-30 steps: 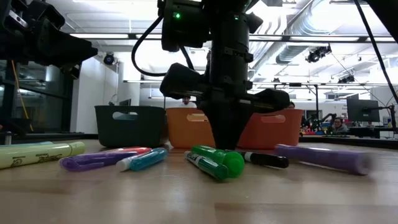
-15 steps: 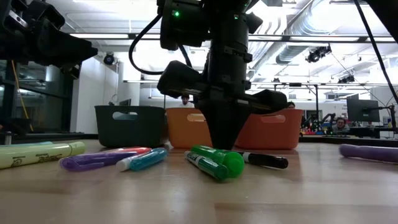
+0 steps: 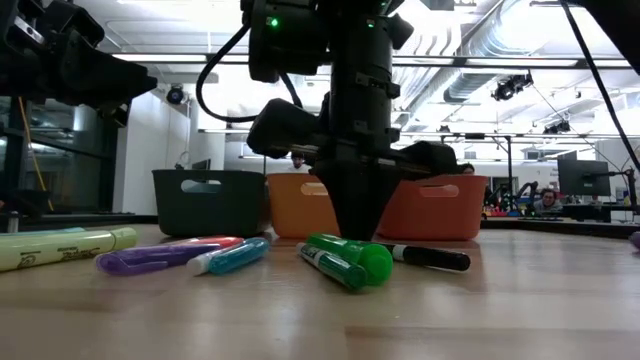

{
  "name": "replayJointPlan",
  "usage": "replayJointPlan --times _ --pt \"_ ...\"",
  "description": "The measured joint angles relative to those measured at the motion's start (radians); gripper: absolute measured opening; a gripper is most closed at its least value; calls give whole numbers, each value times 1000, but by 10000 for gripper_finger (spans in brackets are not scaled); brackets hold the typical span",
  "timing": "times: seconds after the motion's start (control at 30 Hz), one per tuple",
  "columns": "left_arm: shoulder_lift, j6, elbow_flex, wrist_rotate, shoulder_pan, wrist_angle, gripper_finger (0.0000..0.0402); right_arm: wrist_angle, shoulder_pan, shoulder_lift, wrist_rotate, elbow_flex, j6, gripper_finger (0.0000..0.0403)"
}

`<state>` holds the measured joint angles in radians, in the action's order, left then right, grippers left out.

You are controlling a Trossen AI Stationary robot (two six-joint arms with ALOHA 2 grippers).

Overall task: Pick & Place Markers
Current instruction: Put the black marker pen into the blue bin

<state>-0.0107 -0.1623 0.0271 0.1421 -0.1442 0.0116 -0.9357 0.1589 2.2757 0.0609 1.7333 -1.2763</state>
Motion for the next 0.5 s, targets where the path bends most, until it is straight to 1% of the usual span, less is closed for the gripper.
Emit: replayJointPlan --times 0.2,0.5 --pt "0 0 0 0 0 0 94 -74 0 11 -27 74 27 15" --pt "0 0 0 0 0 0 94 -166 -16 10 -103 211 73 15"
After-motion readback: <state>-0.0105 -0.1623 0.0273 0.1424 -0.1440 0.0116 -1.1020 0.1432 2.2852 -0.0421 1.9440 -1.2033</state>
